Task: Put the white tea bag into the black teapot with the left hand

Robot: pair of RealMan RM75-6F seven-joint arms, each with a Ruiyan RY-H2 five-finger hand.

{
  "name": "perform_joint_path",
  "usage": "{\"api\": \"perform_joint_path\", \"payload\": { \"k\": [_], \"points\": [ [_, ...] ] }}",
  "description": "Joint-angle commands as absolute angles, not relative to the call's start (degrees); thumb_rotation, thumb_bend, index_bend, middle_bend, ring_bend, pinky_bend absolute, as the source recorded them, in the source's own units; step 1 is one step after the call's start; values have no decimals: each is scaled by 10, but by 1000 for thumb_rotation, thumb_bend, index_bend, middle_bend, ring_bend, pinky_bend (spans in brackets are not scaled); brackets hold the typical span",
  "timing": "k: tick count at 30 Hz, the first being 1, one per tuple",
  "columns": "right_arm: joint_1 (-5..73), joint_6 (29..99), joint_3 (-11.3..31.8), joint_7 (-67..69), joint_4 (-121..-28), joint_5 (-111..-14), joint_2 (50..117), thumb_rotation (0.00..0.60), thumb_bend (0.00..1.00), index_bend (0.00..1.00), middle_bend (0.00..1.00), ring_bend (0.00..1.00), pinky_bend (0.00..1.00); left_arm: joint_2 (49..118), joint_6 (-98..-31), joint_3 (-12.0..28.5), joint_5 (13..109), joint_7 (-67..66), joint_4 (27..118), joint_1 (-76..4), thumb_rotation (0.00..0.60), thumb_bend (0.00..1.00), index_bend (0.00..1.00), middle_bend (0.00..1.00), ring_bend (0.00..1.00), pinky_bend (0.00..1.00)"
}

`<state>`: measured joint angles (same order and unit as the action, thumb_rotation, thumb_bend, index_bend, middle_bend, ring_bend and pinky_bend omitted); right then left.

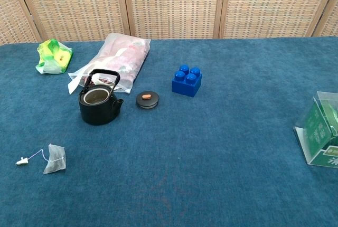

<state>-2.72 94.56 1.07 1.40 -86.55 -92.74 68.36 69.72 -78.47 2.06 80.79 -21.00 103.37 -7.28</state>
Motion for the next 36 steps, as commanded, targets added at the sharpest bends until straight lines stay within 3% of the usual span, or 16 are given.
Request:
{"api": "perform_joint_path", "payload": {
  "k": [1, 16, 36],
  "points": [
    [-28, 946, 11, 14, -866, -926, 683, 600, 8, 118, 197, 83, 157, 716, -757, 20, 791, -221, 1019, -89, 600, 325, 349, 0, 0, 0],
    [-29, 938, 12, 15, -864, -916, 683, 600, 8, 118, 197, 83, 157, 794, -698, 17, 740, -228, 942, -121, 600, 325, 462, 0, 0, 0],
    [-39, 945, 12, 18, -861, -909, 683, 600, 8, 118, 197, 83, 157, 860, -670, 22, 699, -230, 885, -143, 600, 325, 513, 0, 0, 0]
  ]
}}
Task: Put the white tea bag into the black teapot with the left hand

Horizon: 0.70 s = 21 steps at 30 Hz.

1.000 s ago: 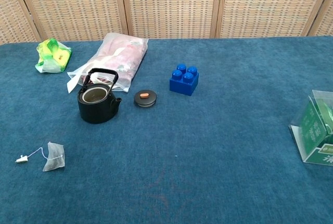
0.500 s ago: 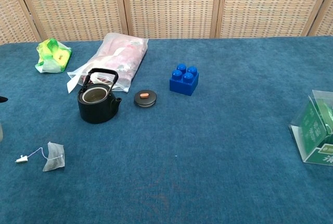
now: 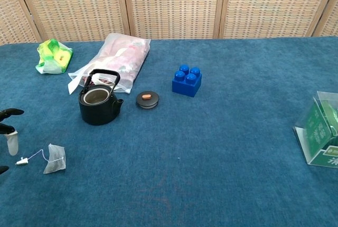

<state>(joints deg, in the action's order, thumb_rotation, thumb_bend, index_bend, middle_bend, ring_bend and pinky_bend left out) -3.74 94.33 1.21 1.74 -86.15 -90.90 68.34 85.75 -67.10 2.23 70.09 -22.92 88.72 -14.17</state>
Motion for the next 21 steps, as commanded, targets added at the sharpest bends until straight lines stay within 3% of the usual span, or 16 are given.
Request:
{"api": "perform_joint_path", "payload": {
  "k": [1, 21],
  "points": [
    [-39, 946, 12, 18, -861, -909, 683, 600, 8, 118, 197, 83, 157, 862, -669, 22, 698, -231, 884, -144, 600, 326, 515, 0, 0, 0],
    [-43, 945, 13, 25, -855, -905, 685, 600, 8, 118, 197, 83, 157, 877, -660, 22, 672, -240, 872, -157, 600, 325, 526, 0, 0, 0]
  ]
}}
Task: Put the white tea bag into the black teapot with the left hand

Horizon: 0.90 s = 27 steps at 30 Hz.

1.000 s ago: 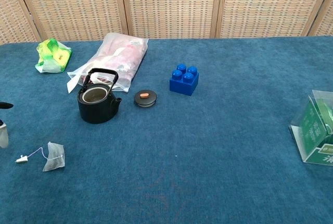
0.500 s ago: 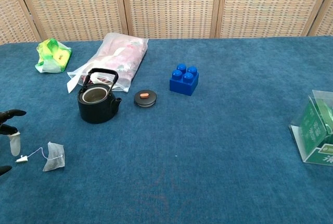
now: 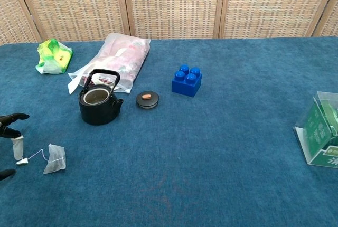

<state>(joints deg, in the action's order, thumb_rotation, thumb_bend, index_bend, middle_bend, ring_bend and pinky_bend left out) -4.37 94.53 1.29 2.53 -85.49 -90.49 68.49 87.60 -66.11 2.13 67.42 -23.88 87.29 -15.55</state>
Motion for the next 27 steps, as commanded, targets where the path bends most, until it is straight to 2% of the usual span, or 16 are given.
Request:
{"api": "perform_joint_path", "payload": {
  "k": [1, 10, 27],
  "points": [
    [-44, 944, 13, 25, -855, -904, 685, 600, 8, 118, 197, 83, 157, 878, -659, 22, 671, -239, 872, -157, 600, 325, 526, 0, 0, 0],
    [-45, 944, 13, 25, -855, -903, 684, 600, 8, 118, 197, 83, 157, 880, -657, 23, 667, -237, 872, -161, 600, 328, 535, 0, 0, 0],
    [-45, 943, 14, 23, -857, -903, 683, 600, 8, 118, 197, 83, 157, 878, -647, 22, 653, -237, 878, -171, 600, 443, 537, 0, 0, 0]
  ]
}}
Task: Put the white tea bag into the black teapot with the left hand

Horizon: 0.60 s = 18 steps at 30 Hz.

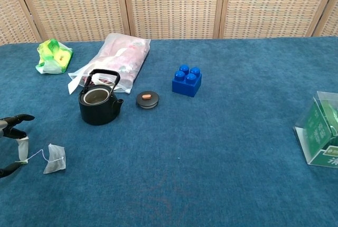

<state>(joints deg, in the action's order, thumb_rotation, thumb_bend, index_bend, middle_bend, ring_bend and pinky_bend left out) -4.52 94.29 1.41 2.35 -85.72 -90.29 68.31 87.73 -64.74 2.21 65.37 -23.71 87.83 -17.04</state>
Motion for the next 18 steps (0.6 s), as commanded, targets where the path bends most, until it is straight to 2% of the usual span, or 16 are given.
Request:
{"api": "perform_joint_path", "payload": {
  "k": [1, 12, 18],
  "points": [
    [-45, 943, 15, 23, -858, -903, 683, 600, 9, 118, 197, 83, 157, 878, -647, 22, 653, -237, 878, -171, 600, 450, 537, 0, 0, 0],
    [-45, 942, 15, 20, -859, -903, 682, 600, 8, 118, 197, 83, 157, 881, -645, 20, 648, -234, 876, -175, 600, 461, 539, 0, 0, 0],
    [-46, 942, 15, 20, -859, -902, 682, 600, 9, 118, 197, 83, 157, 885, -649, 18, 649, -230, 870, -174, 600, 461, 572, 0, 0, 0]
  ]
}}
